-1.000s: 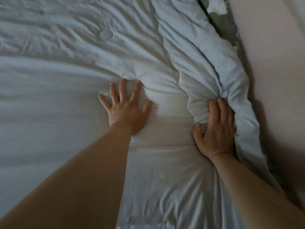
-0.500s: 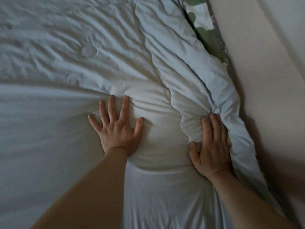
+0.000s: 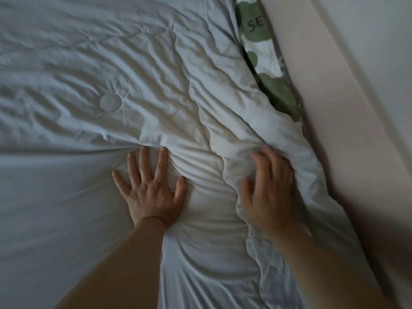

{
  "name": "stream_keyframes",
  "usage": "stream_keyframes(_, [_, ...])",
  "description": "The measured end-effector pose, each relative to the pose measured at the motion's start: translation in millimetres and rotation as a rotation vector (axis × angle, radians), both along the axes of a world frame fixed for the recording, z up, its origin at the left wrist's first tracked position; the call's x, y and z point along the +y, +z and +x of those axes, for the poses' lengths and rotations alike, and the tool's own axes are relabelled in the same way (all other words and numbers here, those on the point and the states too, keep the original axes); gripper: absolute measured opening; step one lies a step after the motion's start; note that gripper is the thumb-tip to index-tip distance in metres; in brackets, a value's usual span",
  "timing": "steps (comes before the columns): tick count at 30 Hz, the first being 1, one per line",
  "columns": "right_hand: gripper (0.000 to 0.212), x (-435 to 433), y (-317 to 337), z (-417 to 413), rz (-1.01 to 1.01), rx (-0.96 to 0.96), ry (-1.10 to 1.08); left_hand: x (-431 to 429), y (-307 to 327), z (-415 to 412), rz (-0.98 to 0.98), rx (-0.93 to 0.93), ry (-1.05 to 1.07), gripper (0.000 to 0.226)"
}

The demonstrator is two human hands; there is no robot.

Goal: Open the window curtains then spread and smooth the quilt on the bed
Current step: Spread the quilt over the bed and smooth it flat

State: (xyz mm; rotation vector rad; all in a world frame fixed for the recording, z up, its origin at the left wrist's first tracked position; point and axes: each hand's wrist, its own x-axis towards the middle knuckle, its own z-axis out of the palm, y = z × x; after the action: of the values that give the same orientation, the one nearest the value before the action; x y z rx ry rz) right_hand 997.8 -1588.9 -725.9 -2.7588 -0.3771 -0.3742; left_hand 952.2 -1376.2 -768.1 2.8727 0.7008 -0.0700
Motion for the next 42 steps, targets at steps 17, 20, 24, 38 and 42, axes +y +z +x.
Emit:
stream_keyframes(17, [0.041,80.8,87.8,207.9,0.23,0.986,-0.242,4.1,-0.1,3.1,0.001,0.004,-0.008,0.08])
stream_keyframes(20, [0.044,83.9,84.3,213.2,0.144,0.526,-0.184,4.7,0.4,1.7,0.008,0.001,-0.006,0.08])
stream_keyframes(24, [0.027,46.3,82.4,222.2,-0.263,-0.05,-0.132,4.9,1.1,1.4,0.015,-0.014,-0.018,0.079])
stream_keyframes(38, [0.077,58.5,1.9,187.3,-0.318,0.057,-0.061,5.8,-0.1,2.4,0.031,-0.023,-0.026,0.077])
stream_keyframes(42, [0.083,62.1,22.6,189.9,-0.266,-0.002,-0.089,6.0,-0.5,2.6,0.035,-0.009,-0.026,0.077])
